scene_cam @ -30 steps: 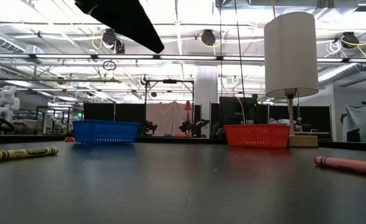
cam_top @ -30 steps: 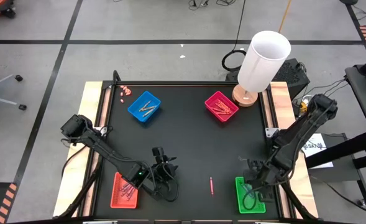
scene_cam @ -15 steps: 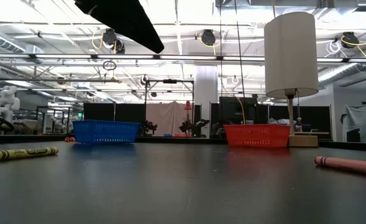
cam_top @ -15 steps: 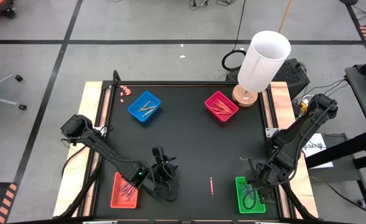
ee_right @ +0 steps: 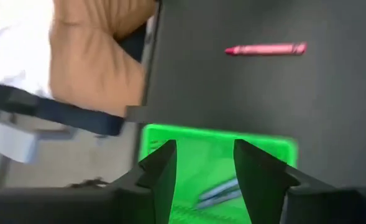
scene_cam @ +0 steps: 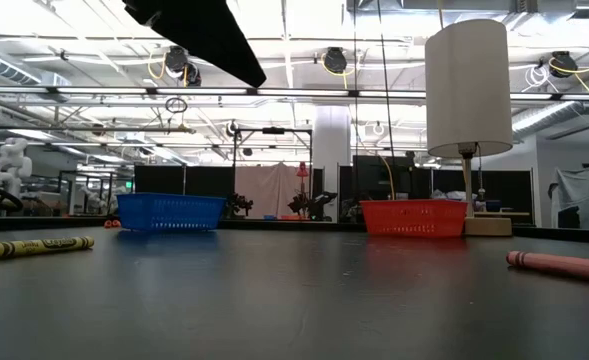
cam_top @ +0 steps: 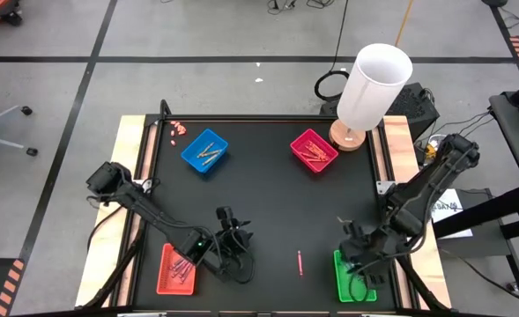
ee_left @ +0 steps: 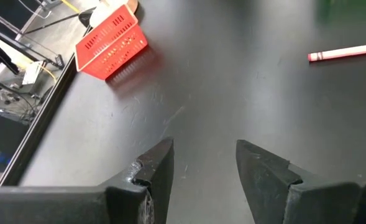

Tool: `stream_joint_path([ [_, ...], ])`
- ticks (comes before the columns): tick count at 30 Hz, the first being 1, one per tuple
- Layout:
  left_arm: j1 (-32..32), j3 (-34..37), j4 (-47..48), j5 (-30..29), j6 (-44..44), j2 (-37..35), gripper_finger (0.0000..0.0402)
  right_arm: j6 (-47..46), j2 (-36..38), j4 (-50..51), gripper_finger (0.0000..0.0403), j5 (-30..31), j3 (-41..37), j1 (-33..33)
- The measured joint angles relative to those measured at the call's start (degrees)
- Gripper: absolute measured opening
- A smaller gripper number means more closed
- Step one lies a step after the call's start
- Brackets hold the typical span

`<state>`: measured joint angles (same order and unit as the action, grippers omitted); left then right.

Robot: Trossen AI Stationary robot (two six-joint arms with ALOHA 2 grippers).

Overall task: Sort crayons
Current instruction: Put the red crayon into the orange bin

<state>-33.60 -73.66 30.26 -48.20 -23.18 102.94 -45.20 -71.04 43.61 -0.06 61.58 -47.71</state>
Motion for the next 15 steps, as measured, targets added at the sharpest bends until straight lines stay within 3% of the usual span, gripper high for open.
stream_joint_path([
  [15,1.72,-0.01,-0.04,1.65,-0.39,0.00,0.0171,36.23,-17.55,-10.54,0.0144,-3.00,0.00,11.75],
])
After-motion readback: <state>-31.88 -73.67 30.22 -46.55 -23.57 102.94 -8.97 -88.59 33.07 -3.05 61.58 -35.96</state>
